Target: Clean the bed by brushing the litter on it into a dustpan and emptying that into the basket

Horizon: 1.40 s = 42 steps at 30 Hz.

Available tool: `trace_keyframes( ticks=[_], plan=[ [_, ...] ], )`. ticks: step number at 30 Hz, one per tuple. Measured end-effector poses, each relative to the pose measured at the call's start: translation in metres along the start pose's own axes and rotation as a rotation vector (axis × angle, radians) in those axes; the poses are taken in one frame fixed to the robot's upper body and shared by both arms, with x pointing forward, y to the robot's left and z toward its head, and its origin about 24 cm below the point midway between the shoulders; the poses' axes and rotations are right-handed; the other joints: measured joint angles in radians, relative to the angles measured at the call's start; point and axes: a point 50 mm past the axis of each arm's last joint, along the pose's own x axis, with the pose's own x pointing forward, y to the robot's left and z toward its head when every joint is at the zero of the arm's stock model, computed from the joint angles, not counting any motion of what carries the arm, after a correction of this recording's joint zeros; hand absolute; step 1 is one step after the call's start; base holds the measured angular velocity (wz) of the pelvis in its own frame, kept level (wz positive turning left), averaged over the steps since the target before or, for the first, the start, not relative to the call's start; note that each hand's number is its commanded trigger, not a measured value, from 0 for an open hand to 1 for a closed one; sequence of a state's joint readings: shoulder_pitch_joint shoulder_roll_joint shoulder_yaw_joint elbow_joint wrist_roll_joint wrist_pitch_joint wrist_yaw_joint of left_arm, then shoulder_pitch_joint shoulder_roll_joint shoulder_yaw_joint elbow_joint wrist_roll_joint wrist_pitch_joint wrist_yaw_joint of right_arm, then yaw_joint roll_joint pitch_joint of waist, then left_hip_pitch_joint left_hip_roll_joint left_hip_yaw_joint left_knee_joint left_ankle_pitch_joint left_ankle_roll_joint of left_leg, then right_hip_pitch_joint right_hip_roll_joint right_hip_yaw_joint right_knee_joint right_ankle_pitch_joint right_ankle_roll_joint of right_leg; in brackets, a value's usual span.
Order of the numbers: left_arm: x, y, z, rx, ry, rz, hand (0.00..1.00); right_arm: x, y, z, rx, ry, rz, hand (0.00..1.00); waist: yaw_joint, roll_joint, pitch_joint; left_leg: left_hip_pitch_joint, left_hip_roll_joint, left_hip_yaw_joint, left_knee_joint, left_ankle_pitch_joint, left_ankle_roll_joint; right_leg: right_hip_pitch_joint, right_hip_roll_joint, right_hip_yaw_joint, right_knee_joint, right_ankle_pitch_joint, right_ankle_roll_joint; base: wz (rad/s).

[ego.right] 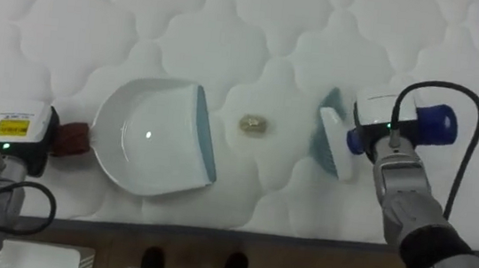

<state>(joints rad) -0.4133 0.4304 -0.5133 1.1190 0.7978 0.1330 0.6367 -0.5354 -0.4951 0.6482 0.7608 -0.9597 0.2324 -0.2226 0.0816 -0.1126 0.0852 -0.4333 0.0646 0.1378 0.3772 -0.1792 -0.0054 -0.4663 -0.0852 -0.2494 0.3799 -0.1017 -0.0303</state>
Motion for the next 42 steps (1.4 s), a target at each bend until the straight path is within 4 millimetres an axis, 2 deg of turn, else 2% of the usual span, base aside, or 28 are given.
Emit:
trace_keyframes(
  ticks=[8,11,15,18,28,36,42],
  plan=[
    [-0.006,-0.007,0.003,-0.013,0.018,-0.007,1.00,0.001,-0.010,0.024,0.051,-0.069,-0.041,1.00,0.000,0.001,-0.0008,0.006,0.000,0.003,-0.010,0.014,-0.004,0.001,0.001,0.000,0.000,0.005,-0.008,0.00],
    [-0.011,-0.012,0.005,-0.020,0.016,-0.016,1.00,0.001,-0.020,0.047,0.118,-0.136,-0.074,1.00,0.002,0.008,-0.0036,0.007,0.000,0.001,-0.010,0.018,-0.005,0.002,0.001,-0.003,-0.002,0.006,-0.011,0.01],
    [-0.021,-0.022,0.013,-0.040,0.001,-0.048,1.00,-0.002,-0.031,0.078,0.205,-0.243,-0.104,1.00,0.009,0.029,-0.0134,0.009,-0.006,-0.008,-0.018,0.024,-0.004,0.004,-0.004,-0.011,-0.002,0.006,-0.011,0.08],
    [-0.022,-0.023,0.015,-0.051,-0.009,-0.053,1.00,-0.005,-0.036,0.092,0.276,-0.309,-0.111,1.00,0.009,0.034,-0.0139,0.008,-0.008,-0.012,-0.020,0.026,-0.004,0.004,-0.006,-0.014,-0.002,0.006,-0.011,0.05],
    [-0.025,-0.029,0.027,-0.087,-0.033,-0.082,1.00,-0.010,-0.044,0.104,0.448,-0.409,-0.098,1.00,0.008,0.060,-0.0133,0.006,-0.023,-0.017,-0.021,0.032,0.006,-0.002,-0.028,-0.025,0.019,0.003,-0.006,0.03],
    [-0.026,-0.031,0.031,-0.097,-0.050,-0.103,1.00,-0.017,-0.052,0.125,0.501,-0.512,-0.118,1.00,0.008,0.062,-0.0136,0.005,-0.041,-0.017,-0.021,0.038,0.016,-0.009,-0.051,-0.026,0.038,-0.007,0.004,0.04],
    [-0.027,-0.032,0.031,-0.096,-0.053,-0.113,1.00,-0.021,-0.053,0.136,0.531,-0.546,-0.115,1.00,0.009,0.062,-0.0137,0.005,-0.046,-0.024,-0.016,0.039,0.020,-0.009,-0.056,-0.027,0.044,-0.009,0.008,0.05]
  ],
)
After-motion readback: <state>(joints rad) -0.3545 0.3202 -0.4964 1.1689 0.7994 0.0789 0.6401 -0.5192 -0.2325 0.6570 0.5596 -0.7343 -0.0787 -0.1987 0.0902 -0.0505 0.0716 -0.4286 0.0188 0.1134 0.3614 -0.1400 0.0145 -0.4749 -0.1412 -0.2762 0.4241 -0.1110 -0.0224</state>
